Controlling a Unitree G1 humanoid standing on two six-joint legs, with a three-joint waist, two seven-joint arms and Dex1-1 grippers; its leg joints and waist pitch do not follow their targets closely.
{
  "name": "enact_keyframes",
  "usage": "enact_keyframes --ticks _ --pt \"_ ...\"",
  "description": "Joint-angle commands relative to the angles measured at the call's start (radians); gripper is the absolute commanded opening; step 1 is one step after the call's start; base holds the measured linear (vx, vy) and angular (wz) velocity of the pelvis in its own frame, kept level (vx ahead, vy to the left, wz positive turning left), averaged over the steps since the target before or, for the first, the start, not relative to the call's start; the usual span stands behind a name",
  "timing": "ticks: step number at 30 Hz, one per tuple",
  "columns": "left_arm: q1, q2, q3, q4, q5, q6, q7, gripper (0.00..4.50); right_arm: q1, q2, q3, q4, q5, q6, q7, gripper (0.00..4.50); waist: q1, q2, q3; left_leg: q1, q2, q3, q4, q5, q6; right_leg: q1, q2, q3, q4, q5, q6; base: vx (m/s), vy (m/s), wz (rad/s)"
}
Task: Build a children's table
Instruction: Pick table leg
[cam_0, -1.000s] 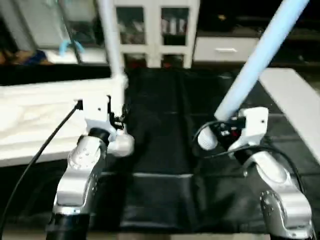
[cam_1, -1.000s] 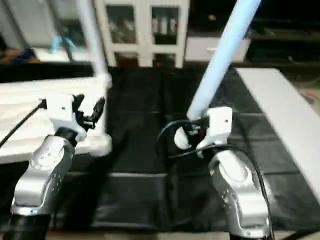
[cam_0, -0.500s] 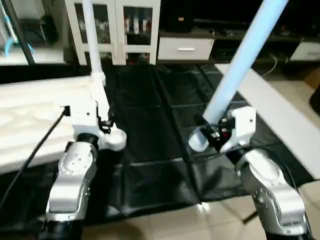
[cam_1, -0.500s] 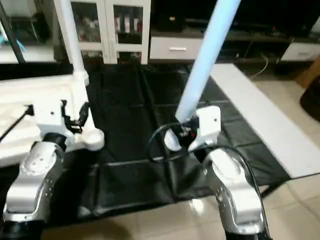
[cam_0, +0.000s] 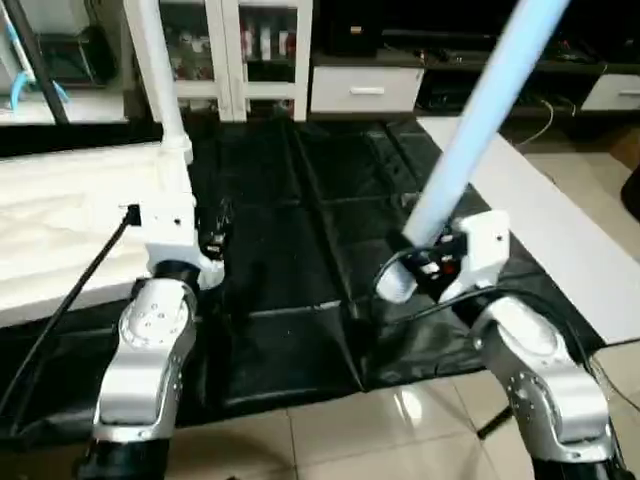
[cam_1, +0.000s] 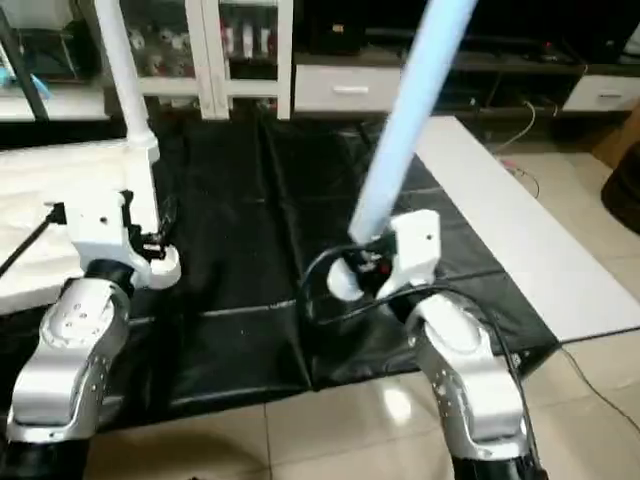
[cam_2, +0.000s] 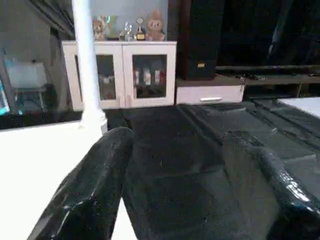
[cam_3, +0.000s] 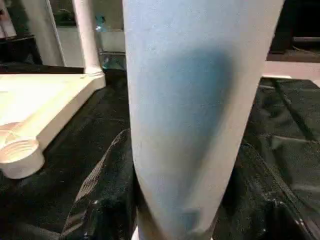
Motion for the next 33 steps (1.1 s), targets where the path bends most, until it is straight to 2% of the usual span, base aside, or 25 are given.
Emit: enact_keyframes --ticks 1,2,4,5,6,7,8,10,11,12,13,14,15,16,17,18,19,20,21,22,23,24,25,28,33 --pt "-0.001 0.009 0.009 -0.019 0.008 0.015 -0.001 3.22 -0.013 -0.001 0.025 -0.016 -0.015 -0.016 0.011 1.81 0.009 -0.004 -0.024 -0.017 0.031 -0.010 0.024 -0.421 0.047 0.074 -0.190 0.027 -0.205 -0.925 -0.078 0.056 0.068 0.44" --pt "0.001 0.012 0.009 -0.024 0.007 0.017 -0.003 3.22 -0.011 0.002 0.025 -0.016 -0.013 -0.016 0.012 1.81 -0.003 0.002 -0.017 -0.040 0.043 -0.012 0.018 -0.364 0.056 0.114 -0.179 -0.011 -0.203 -0.875 -0.084 0.056 0.068 0.44" --pt "0.004 0.015 0.008 -0.028 0.006 0.020 -0.007 3.22 -0.008 0.006 0.024 -0.017 -0.013 -0.017 0.011 1.81 -0.011 0.028 -0.007 -0.020 0.040 -0.025 -0.046 -0.489 0.028 0.120 -0.103 -0.053 -0.170 -0.770 -0.078 0.147 0.107 0.58" --pt "0.005 0.018 0.007 -0.030 0.006 0.023 -0.010 3.22 -0.005 0.008 0.024 -0.018 -0.013 -0.018 0.010 1.81 -0.033 0.060 -0.023 0.028 0.021 -0.082 -0.119 -0.615 0.016 0.109 0.010 -0.055 -0.077 -0.533 -0.081 0.187 0.112 0.64" --pt "0.006 0.020 0.006 -0.030 0.006 0.025 -0.011 3.22 -0.003 0.009 0.024 -0.019 -0.013 -0.019 0.009 1.81 -0.067 0.068 -0.040 0.149 0.053 -0.201 -0.133 -0.666 0.130 0.013 0.056 -0.004 0.029 -0.279 -0.084 0.222 0.108 0.58" --pt "0.008 0.023 0.004 -0.029 0.006 0.030 -0.017 3.22 0.000 0.010 0.023 -0.022 -0.015 -0.022 0.007 1.81 -0.074 0.080 -0.050 0.173 0.055 -0.238 -0.122 -0.654 0.199 -0.010 0.061 0.022 0.059 -0.225 -0.062 0.185 0.107 0.40" --pt "0.011 0.028 0.000 -0.027 0.008 0.031 -0.023 3.22 0.004 0.011 0.020 -0.027 -0.013 -0.024 0.009 1.81 -0.076 0.072 -0.035 0.147 0.011 -0.298 -0.131 -0.589 0.313 -0.033 0.072 0.063 0.114 -0.174 -0.029 0.185 0.107 0.40" --pt "0.014 0.028 -0.001 -0.026 0.006 0.031 -0.027 3.22 0.010 0.011 0.017 -0.036 -0.005 -0.026 0.016 1.81 -0.086 0.048 -0.040 0.152 -0.005 -0.323 -0.134 -0.556 0.316 -0.056 0.067 0.103 0.111 -0.119 -0.036 0.150 0.061 0.51" --pt "0.015 0.025 -0.001 -0.027 0.003 0.033 -0.028 3.22 0.014 0.008 0.017 -0.042 0.001 -0.028 0.022 1.81 -0.085 0.030 -0.034 0.124 -0.050 -0.324 -0.148 -0.528 0.253 -0.044 0.050 0.144 0.075 -0.077 -0.046 0.144 0.042 0.57" --pt "0.015 0.025 -0.001 -0.027 0.003 0.033 -0.028 3.22 0.015 0.008 0.017 -0.042 0.001 -0.028 0.022 1.81 -0.088 0.024 -0.041 0.164 -0.009 -0.268 -0.129 -0.522 0.191 -0.063 0.018 0.167 0.037 -0.055 -0.039 0.167 -0.015 0.51" --pt "0.015 0.027 -0.005 -0.026 0.003 0.036 -0.035 3.22 0.023 0.010 0.011 -0.048 0.013 -0.040 0.023 1.81 -0.062 -0.001 -0.018 0.144 -0.040 -0.213 -0.121 -0.518 0.167 -0.036 -0.024 0.202 -0.045 -0.128 -0.068 0.200 -0.063 0.42" --pt "0.016 0.023 -0.005 -0.022 -0.007 0.044 -0.040 3.22 0.027 0.012 0.003 -0.048 0.015 -0.038 0.015 1.81 -0.025 -0.049 -0.023 0.054 -0.098 -0.085 0.073 -0.355 0.176 0.083 -0.139 0.334 -0.159 -0.392 -0.144 0.200 -0.063 0.42" --pt "0.018 0.026 -0.014 -0.015 -0.013 0.063 -0.054 3.22 0.030 0.012 -0.006 -0.046 0.012 -0.039 0.009 1.81 -0.019 -0.032 -0.032 -0.003 -0.073 -0.077 0.134 -0.175 0.132 0.126 -0.164 0.365 -0.135 -0.379 -0.218 0.203 -0.034 0.16" --pt "0.021 0.028 -0.023 -0.010 -0.019 0.072 -0.066 3.22 0.031 0.010 -0.013 -0.045 0.010 -0.040 0.006 1.81 -0.008 -0.021 -0.039 -0.032 -0.072 -0.080 0.132 -0.099 0.109 0.134 -0.132 0.343 -0.109 -0.237 -0.238 0.192 0.010 -0.02" --pt "0.028 0.032 -0.035 -0.006 -0.029 0.073 -0.090 3.22 0.033 0.010 -0.023 -0.043 0.009 -0.042 0.001 1.81 0.008 -0.029 -0.059 -0.065 -0.073 -0.068 0.101 0.055 0.101 0.144 -0.065 0.305 -0.049 0.284 -0.262 0.192 0.010 -0.02" --pt "0.038 0.038 -0.048 -0.004 -0.047 0.060 -0.126 3.22 0.034 0.011 -0.034 -0.043 0.008 -0.045 -0.008 1.81 0.031 -0.007 -0.073 -0.040 -0.057 -0.055 0.011 0.260 0.098 0.108 0.025 0.234 0.020 0.739 -0.223 0.057 -0.022 0.16" --pt "0.044 0.042 -0.052 -0.004 -0.052 0.050 -0.141 3.22 0.034 0.012 -0.038 -0.044 0.009 -0.048 -0.012 1.81 0.032 0.013 -0.082 -0.007 -0.039 -0.053 -0.007 0.371 0.104 0.080 0.060 0.204 0.042 0.841 -0.180 0.000 0.000 0.00" --pt "0.047 0.051 -0.059 -0.002 -0.046 0.040 -0.151 3.22 0.035 0.011 -0.045 -0.044 0.010 -0.051 -0.015 1.81 0.014 0.059 -0.089 0.056 0.062 -0.113 0.000 0.594 0.214 -0.016 0.050 0.162 0.088 0.726 -0.077 0.000 0.000 0.00" --pt "0.047 0.064 -0.066 0.008 -0.047 0.034 -0.174 3.39 0.037 0.009 -0.050 -0.046 0.013 -0.053 -0.014 1.81 -0.019 0.085 -0.107 0.156 0.176 -0.216 0.025 1.031 0.332 -0.117 -0.027 0.194 0.103 0.348 -0.006 0.000 0.000 0.00" --pt "0.046 0.082 -0.078 0.020 -0.059 0.027 -0.221 3.49 0.041 0.005 -0.056 -0.051 0.017 -0.053 -0.012 1.81 -0.024 0.075 -0.104 0.169 0.179 -0.229 0.030 1.173 0.335 -0.132 -0.053 0.208 0.079 0.251 0.013 -0.030 0.112 -0.10" --pt "0.043 0.092 -0.083 0.030 -0.077 0.027 -0.259 3.56 0.044 0.001 -0.060 -0.055 0.020 -0.053 -0.009 1.81 -0.013 0.059 -0.096 0.113 0.097 -0.182 0.014 1.129 0.269 -0.097 -0.040 0.198 0.029 0.274 0.036 -0.030 0.112 -0.10" --pt "0.031 0.113 -0.097 0.050 -0.106 0.030 -0.335 3.59 0.049 -0.009 -0.062 -0.058 0.020 -0.054 -0.001 1.81 0.014 0.041 -0.079 0.042 0.007 -0.099 -0.002 0.752 0.174 -0.059 -0.020 0.170 -0.022 0.297 -0.031 -0.077 0.138 -0.05" --pt "0.031 0.113 -0.097 0.050 -0.106 0.030 -0.335 3.69 0.049 -0.009 -0.062 -0.058 0.020 -0.054 -0.001 1.81 0.019 0.029 -0.072 0.021 -0.014 -0.075 -0.012 0.530 0.134 -0.044 -0.024 0.165 -0.033 0.259 -0.066 -0.066 0.081 -0.02" --pt "-0.015 0.180 -0.139 0.119 -0.144 0.025 -0.527 3.94 0.057 -0.035 -0.077 -0.063 0.027 -0.056 0.026 1.81 0.018 0.044 -0.054 0.026 0.017 -0.038 -0.081 -0.264 -0.035 -0.038 -0.018 0.158 -0.044 -0.067 -0.196 -0.086 0.044 -0.02" --pt "-0.100 0.285 -0.206 0.271 -0.132 -0.023 -0.761 4.26 0.066 -0.096 -0.103 -0.075 0.048 -0.050 0.095 1.81 0.001 0.041 -0.049 0.033 0.028 -0.018 -0.098 -0.508 -0.113 -0.062 -0.026 0.163 -0.068 -0.313 -0.118 -0.092 0.028 -0.06"
